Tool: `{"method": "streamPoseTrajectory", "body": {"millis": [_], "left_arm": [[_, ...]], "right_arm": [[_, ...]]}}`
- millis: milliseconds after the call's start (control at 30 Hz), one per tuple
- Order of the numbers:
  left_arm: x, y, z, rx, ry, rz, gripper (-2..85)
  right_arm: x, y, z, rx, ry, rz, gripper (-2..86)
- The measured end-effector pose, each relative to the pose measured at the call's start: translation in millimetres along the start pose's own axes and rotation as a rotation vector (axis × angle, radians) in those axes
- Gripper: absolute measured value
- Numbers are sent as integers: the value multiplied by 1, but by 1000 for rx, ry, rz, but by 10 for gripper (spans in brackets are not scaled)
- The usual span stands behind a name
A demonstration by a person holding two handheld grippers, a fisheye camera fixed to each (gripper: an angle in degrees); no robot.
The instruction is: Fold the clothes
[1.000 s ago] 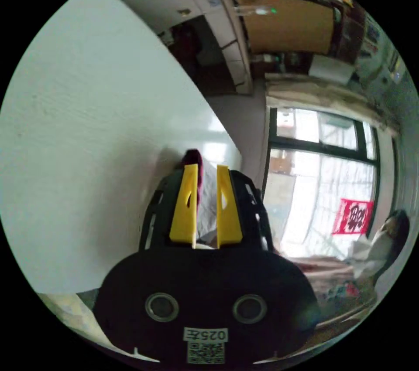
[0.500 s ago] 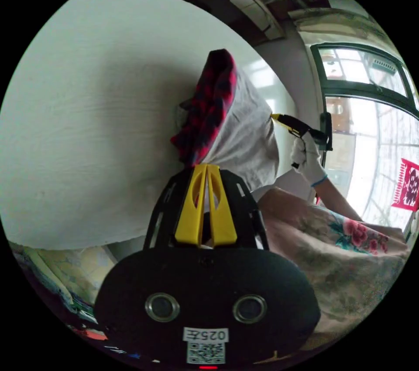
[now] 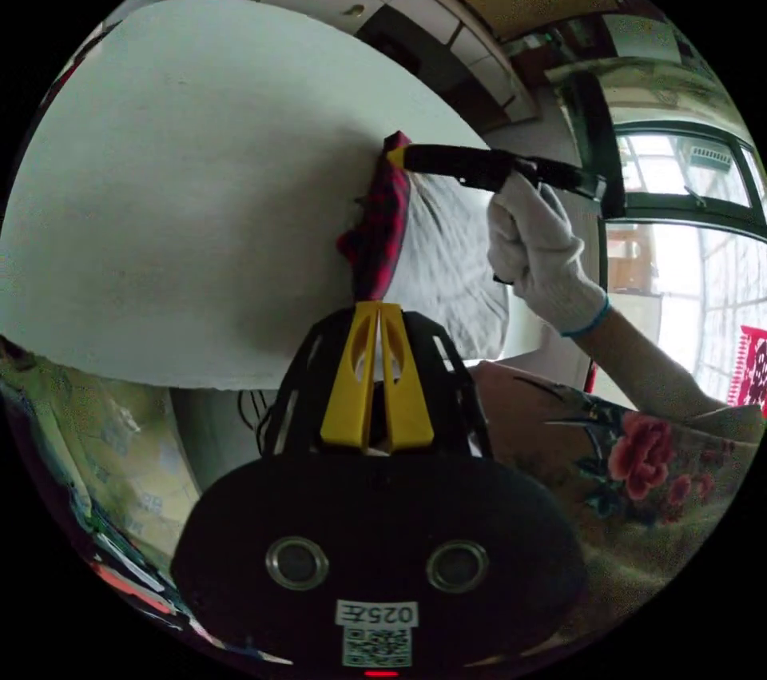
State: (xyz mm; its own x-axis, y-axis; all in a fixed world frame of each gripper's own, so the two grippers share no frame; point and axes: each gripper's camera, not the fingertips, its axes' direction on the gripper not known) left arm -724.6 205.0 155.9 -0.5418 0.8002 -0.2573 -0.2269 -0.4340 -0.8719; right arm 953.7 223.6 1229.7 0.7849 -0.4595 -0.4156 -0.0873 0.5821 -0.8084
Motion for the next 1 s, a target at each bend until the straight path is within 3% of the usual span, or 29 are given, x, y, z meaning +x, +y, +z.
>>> {"method": "streamPoseTrajectory", "body": {"millis": [33,133,233,500,667,733,833,900,1000], "left_arm": [[-5,3,1,7,-8,-25,-9],[-13,9,15,-13,-102,-37,-9],[-14,6,13,-27,-82,-43,-8],[46,-25,-40,77,-35,183,-9],[69,-94,-3,3,-168,296,-9],[66,-114,10,-42,-167,298,-9],[57,-130,37,-165,-309,320,-8],[52,-131,30,-135,-275,345,-6],[47,-129,0,-113,-255,321,5]], "right_arm": [[0,-9,20,-73,37,3,-10],[9,-18,30,-18,-32,63,-10],[21,-21,36,-25,-110,131,-10],[65,80,-41,220,-14,285,-10],[72,169,-25,101,-25,299,-9],[68,183,-4,66,-35,268,-9],[65,187,33,-27,36,241,-8],[69,189,54,-77,80,240,-7],[87,192,44,-11,-13,342,2]]}}
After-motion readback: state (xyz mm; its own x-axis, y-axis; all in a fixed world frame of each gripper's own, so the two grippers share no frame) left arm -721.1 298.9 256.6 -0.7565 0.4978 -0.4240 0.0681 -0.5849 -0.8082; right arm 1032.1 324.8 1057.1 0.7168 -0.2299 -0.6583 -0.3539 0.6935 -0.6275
